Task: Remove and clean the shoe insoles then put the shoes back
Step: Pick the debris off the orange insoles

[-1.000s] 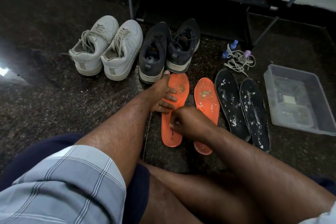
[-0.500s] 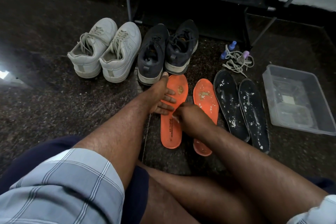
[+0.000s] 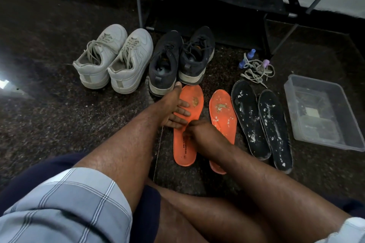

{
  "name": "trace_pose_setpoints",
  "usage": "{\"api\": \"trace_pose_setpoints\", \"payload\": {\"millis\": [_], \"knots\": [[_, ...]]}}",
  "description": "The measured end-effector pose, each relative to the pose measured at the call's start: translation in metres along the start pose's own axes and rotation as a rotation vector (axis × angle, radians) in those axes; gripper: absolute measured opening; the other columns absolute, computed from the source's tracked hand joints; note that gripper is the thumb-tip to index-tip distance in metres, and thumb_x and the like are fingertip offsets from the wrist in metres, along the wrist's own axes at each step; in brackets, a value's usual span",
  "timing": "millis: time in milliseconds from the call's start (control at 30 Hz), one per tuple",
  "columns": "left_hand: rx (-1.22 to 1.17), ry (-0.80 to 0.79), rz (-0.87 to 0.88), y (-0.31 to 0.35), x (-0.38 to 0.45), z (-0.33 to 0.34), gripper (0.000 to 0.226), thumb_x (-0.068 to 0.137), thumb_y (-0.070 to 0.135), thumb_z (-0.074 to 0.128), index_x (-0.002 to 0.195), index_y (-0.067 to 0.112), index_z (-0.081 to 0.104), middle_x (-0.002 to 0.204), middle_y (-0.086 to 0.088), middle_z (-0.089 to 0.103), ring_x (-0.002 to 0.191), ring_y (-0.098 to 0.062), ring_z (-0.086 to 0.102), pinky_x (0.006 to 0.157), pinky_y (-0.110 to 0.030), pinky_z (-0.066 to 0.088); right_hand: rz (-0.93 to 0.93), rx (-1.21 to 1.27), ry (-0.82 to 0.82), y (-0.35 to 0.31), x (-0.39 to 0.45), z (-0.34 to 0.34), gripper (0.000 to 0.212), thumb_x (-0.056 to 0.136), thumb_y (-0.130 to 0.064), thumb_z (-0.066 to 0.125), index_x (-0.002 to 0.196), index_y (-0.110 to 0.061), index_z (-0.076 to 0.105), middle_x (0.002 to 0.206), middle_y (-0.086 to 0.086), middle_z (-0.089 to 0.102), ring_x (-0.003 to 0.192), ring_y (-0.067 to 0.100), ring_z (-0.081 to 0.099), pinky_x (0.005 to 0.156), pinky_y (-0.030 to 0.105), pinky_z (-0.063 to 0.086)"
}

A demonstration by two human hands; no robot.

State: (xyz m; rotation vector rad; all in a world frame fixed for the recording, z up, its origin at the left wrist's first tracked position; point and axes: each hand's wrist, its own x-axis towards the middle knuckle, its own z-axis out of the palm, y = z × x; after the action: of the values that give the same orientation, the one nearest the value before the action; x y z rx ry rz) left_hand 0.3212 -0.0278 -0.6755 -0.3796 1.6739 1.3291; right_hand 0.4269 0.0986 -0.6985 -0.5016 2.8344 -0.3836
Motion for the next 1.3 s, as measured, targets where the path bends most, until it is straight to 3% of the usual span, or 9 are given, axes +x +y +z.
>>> {"api": "trace_pose_setpoints", "payload": {"millis": [167, 333, 500, 633, 800, 1000, 1067, 1167, 1300], "knots": [[-0.050, 0.104, 0.094, 0.003, 0.006, -0.001, 0.084, 0.093, 0.077, 0.020, 0.109, 0.009, 0.067, 0.097, -0.013, 0.071, 0.078, -0.028, 0.068, 0.070, -0.036, 0.057, 0.107, 0.137, 0.036, 0.004, 0.004, -0.007, 0.020, 0.085, -0.012, 0.059, 0.100, -0.017, 0.071, 0.101, 0.004, 0.068, 0.094, 0.023, 0.063, 0.083, 0.037, 0.051], [-0.074, 0.170, 0.124, 0.000, 0.017, -0.003, 0.077, 0.094, 0.073, 0.028, 0.109, 0.007, 0.066, 0.090, -0.011, 0.066, 0.072, -0.026, 0.062, 0.068, -0.035, 0.057, 0.226, 0.216, 0.261, 0.024, 0.025, -0.022, 0.024, 0.082, -0.004, 0.063, 0.102, -0.013, 0.073, 0.102, 0.007, 0.068, 0.097, 0.021, 0.061, 0.087, 0.028, 0.046], [-0.066, 0.175, 0.125, 0.000, 0.019, -0.001, 0.074, 0.096, 0.069, 0.029, 0.111, 0.005, 0.063, 0.090, -0.012, 0.063, 0.074, -0.027, 0.062, 0.075, -0.040, 0.057, 0.160, 0.144, 0.149, 0.019, 0.033, -0.013, 0.026, 0.083, -0.006, 0.058, 0.103, -0.013, 0.073, 0.102, 0.010, 0.070, 0.095, 0.027, 0.065, 0.084, 0.038, 0.051], [-0.071, 0.157, 0.099, 0.000, 0.018, 0.000, 0.072, 0.097, 0.069, 0.028, 0.110, 0.007, 0.062, 0.096, -0.015, 0.063, 0.085, -0.031, 0.064, 0.075, -0.039, 0.054, 0.037, 0.151, -0.038, 0.013, 0.026, -0.015, 0.024, 0.083, -0.009, 0.061, 0.102, -0.016, 0.073, 0.104, 0.002, 0.072, 0.097, 0.019, 0.066, 0.087, 0.036, 0.051], [-0.080, 0.177, 0.133, -0.001, 0.016, 0.000, 0.073, 0.097, 0.068, 0.029, 0.116, 0.006, 0.062, 0.088, -0.011, 0.062, 0.070, -0.024, 0.060, 0.074, -0.038, 0.055, 0.207, 0.138, 0.229, 0.031, 0.032, -0.017, 0.024, 0.083, -0.005, 0.058, 0.100, -0.014, 0.072, 0.103, 0.007, 0.071, 0.096, 0.024, 0.063, 0.085, 0.032, 0.048], [-0.076, 0.168, 0.124, 0.000, 0.015, 0.001, 0.075, 0.097, 0.069, 0.029, 0.118, 0.005, 0.062, 0.091, -0.011, 0.060, 0.075, -0.025, 0.058, 0.079, -0.041, 0.055, 0.090, 0.120, -0.051, 0.017, 0.026, -0.013, 0.024, 0.082, -0.009, 0.060, 0.099, -0.020, 0.073, 0.104, -0.001, 0.072, 0.095, 0.018, 0.066, 0.086, 0.032, 0.051], [-0.076, 0.169, 0.124, 0.000, 0.015, 0.001, 0.077, 0.096, 0.070, 0.028, 0.118, 0.005, 0.062, 0.089, -0.010, 0.059, 0.071, -0.024, 0.057, 0.076, -0.039, 0.055, 0.131, 0.141, 0.000, 0.021, 0.028, -0.015, 0.023, 0.083, -0.010, 0.059, 0.098, -0.021, 0.074, 0.104, -0.002, 0.073, 0.096, 0.018, 0.066, 0.086, 0.031, 0.051], [-0.075, 0.168, 0.135, -0.001, 0.016, 0.001, 0.077, 0.096, 0.070, 0.028, 0.119, 0.005, 0.062, 0.090, -0.010, 0.059, 0.069, -0.023, 0.056, 0.077, -0.039, 0.055, 0.239, 0.106, 0.224, 0.034, 0.030, -0.014, 0.027, 0.082, -0.005, 0.057, 0.101, -0.014, 0.072, 0.103, 0.008, 0.070, 0.096, 0.025, 0.063, 0.085, 0.032, 0.049], [-0.082, 0.152, 0.133, -0.002, 0.016, -0.001, 0.078, 0.096, 0.071, 0.027, 0.119, 0.005, 0.062, 0.091, -0.011, 0.060, 0.070, -0.023, 0.057, 0.073, -0.037, 0.055, 0.148, 0.106, 0.116, 0.027, 0.029, -0.010, 0.025, 0.081, -0.006, 0.059, 0.100, -0.016, 0.073, 0.103, 0.005, 0.071, 0.096, 0.023, 0.065, 0.085, 0.032, 0.050]]}}
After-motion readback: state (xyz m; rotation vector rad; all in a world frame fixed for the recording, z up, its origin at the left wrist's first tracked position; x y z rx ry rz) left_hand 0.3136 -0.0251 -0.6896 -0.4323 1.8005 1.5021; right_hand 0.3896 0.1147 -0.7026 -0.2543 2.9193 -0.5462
